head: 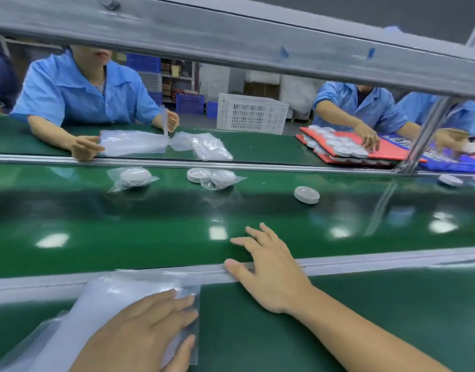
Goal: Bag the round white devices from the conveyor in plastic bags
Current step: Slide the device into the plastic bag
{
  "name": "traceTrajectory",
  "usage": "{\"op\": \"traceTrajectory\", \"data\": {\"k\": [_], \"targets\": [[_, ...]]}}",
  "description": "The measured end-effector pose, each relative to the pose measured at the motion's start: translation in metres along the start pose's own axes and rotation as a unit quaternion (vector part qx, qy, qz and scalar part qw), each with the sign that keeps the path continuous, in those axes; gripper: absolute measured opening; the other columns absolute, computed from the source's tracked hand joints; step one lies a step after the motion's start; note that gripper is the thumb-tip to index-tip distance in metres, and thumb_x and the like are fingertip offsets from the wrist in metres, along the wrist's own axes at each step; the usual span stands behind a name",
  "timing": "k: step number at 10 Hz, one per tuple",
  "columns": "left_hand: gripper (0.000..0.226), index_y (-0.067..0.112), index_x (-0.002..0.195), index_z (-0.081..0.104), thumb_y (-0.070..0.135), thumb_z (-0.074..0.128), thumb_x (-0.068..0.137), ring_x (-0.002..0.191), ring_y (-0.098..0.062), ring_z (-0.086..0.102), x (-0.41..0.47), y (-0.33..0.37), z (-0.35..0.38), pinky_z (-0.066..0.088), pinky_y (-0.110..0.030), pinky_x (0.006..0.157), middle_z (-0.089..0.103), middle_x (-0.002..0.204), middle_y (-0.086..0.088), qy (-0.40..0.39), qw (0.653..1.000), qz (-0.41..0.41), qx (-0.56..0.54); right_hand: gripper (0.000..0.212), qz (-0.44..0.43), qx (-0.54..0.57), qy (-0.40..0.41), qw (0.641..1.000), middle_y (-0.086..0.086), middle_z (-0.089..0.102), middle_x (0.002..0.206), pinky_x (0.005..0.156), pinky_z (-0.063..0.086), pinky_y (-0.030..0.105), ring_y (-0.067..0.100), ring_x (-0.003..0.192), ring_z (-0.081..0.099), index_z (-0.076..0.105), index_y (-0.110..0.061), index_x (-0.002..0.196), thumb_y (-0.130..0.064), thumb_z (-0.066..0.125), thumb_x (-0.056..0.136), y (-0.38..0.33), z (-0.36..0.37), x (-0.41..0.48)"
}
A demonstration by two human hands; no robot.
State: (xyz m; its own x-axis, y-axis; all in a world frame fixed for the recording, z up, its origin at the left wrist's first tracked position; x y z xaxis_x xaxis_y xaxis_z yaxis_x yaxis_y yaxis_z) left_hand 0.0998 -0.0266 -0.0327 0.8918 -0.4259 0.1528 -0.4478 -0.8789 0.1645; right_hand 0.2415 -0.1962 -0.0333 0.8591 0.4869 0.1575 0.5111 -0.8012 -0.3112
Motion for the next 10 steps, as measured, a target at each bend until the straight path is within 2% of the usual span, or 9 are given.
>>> {"op": "traceTrajectory", "data": {"k": [1, 3, 4, 5, 6, 7, 8, 9, 10], "targets": [[0.025, 0.034, 0.078, 0.08, 0.052, 0.065, 0.069, 0.072, -0.001, 0.073, 0.003, -0.013, -0.04, 0.06, -0.029, 0.06, 0.073, 0.083, 0.028, 0.13, 0.99, -0.027, -0.05, 0.069, 0.002, 0.017, 0.005, 1.0, -0.012, 0.024, 0.167, 0.125, 0.006, 0.033, 0.005, 0.156, -0.003, 0.042, -0.045, 0.148, -0.08, 0.029, 0.09, 0.004, 0.0, -0.001], [0.029, 0.041, 0.075, 0.068, 0.067, 0.056, 0.076, 0.068, 0.013, 0.057, -0.001, -0.025, -0.019, 0.05, -0.018, 0.066, 0.063, 0.074, 0.031, 0.108, 0.989, -0.077, -0.07, 0.079, 0.052, -0.026, -0.01, 0.998, -0.001, 0.015, 0.171, 0.127, -0.002, 0.046, 0.023, 0.159, -0.002, 0.041, -0.047, 0.149, -0.084, 0.018, 0.083, 0.021, 0.0, 0.024], [0.037, 0.039, 0.085, 0.067, 0.072, 0.055, 0.074, 0.098, 0.0, 0.069, 0.002, -0.05, 0.028, 0.055, -0.022, 0.081, 0.075, 0.1, 0.016, 0.021, 0.977, -0.18, -0.116, 0.071, 0.089, -0.109, 0.023, 0.99, 0.005, 0.018, 0.17, 0.127, 0.004, 0.053, 0.03, 0.158, 0.005, 0.038, -0.046, 0.151, -0.079, 0.023, 0.09, 0.047, -0.021, 0.059], [0.026, 0.038, 0.069, 0.064, 0.062, 0.073, 0.065, 0.121, -0.001, 0.049, -0.006, -0.062, 0.053, 0.03, 0.0, 0.08, 0.039, 0.145, -0.009, -0.053, 0.952, -0.22, -0.206, 0.062, 0.152, -0.161, 0.048, 0.974, 0.007, 0.027, 0.166, 0.123, 0.02, 0.056, 0.036, 0.154, 0.018, 0.039, -0.041, 0.152, -0.069, 0.034, 0.097, 0.085, -0.044, 0.099], [0.017, 0.014, 0.079, 0.064, 0.013, 0.061, 0.095, 0.074, -0.02, 0.057, -0.003, -0.058, 0.085, 0.04, -0.031, 0.08, 0.052, 0.071, -0.009, -0.07, 0.814, -0.23, -0.529, 0.066, 0.228, -0.149, 0.016, 0.962, 0.005, 0.015, 0.171, 0.123, 0.022, 0.054, 0.035, 0.155, 0.017, 0.026, -0.038, 0.159, -0.066, 0.032, 0.1, 0.123, -0.049, 0.13], [0.011, -0.008, 0.09, 0.059, -0.017, 0.064, 0.086, 0.052, -0.032, 0.06, 0.003, -0.06, 0.085, 0.048, -0.04, 0.065, 0.055, 0.069, -0.018, -0.052, 0.691, -0.297, -0.657, 0.065, 0.264, -0.165, 0.01, 0.95, 0.01, 0.023, 0.168, 0.118, 0.031, 0.053, 0.036, 0.15, 0.03, 0.026, -0.034, 0.158, -0.063, 0.031, 0.1, 0.148, -0.048, 0.148], [0.025, -0.001, 0.099, 0.073, -0.017, 0.062, 0.084, 0.078, -0.026, 0.072, -0.008, -0.062, 0.055, 0.052, -0.037, 0.094, 0.068, 0.084, -0.018, 0.041, 0.814, -0.228, -0.532, 0.038, 0.231, -0.189, 0.008, 0.954, 0.017, 0.059, 0.13, 0.099, 0.049, 0.048, 0.037, 0.11, 0.058, 0.057, -0.024, 0.111, -0.044, 0.028, 0.099, 0.158, -0.046, 0.158], [0.021, 0.027, 0.085, 0.078, 0.008, 0.07, 0.082, 0.104, 0.011, 0.056, -0.002, -0.032, -0.008, 0.034, -0.002, 0.099, 0.073, 0.097, 0.013, 0.146, 0.942, -0.019, -0.3, 0.028, 0.2, -0.193, 0.042, 0.96, 0.015, 0.062, 0.101, 0.081, 0.055, 0.045, 0.034, 0.086, 0.057, 0.049, -0.019, 0.085, -0.034, 0.032, 0.102, 0.159, -0.046, 0.167], [0.005, 0.04, 0.071, 0.074, 0.036, 0.072, 0.068, 0.091, 0.017, 0.058, -0.01, -0.017, -0.021, 0.039, -0.004, 0.09, 0.066, 0.095, 0.038, 0.215, 0.954, -0.053, -0.204, 0.013, 0.193, -0.199, 0.061, 0.959, 0.014, 0.058, 0.091, 0.068, 0.05, 0.042, 0.03, 0.075, 0.056, 0.044, -0.016, 0.094, -0.021, 0.035, 0.101, 0.154, -0.049, 0.166]]}}
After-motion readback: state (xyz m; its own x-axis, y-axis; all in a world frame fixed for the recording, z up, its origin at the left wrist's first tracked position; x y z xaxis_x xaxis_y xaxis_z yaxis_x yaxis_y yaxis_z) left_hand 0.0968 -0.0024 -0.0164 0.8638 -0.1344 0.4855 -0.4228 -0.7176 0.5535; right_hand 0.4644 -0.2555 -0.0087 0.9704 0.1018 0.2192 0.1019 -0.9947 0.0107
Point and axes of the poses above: each hand's wrist, its own x-axis towards the middle knuckle, its own z-axis out of the palm, y = z × x, the point moved 7 cm from there along x, towards the middle knuckle
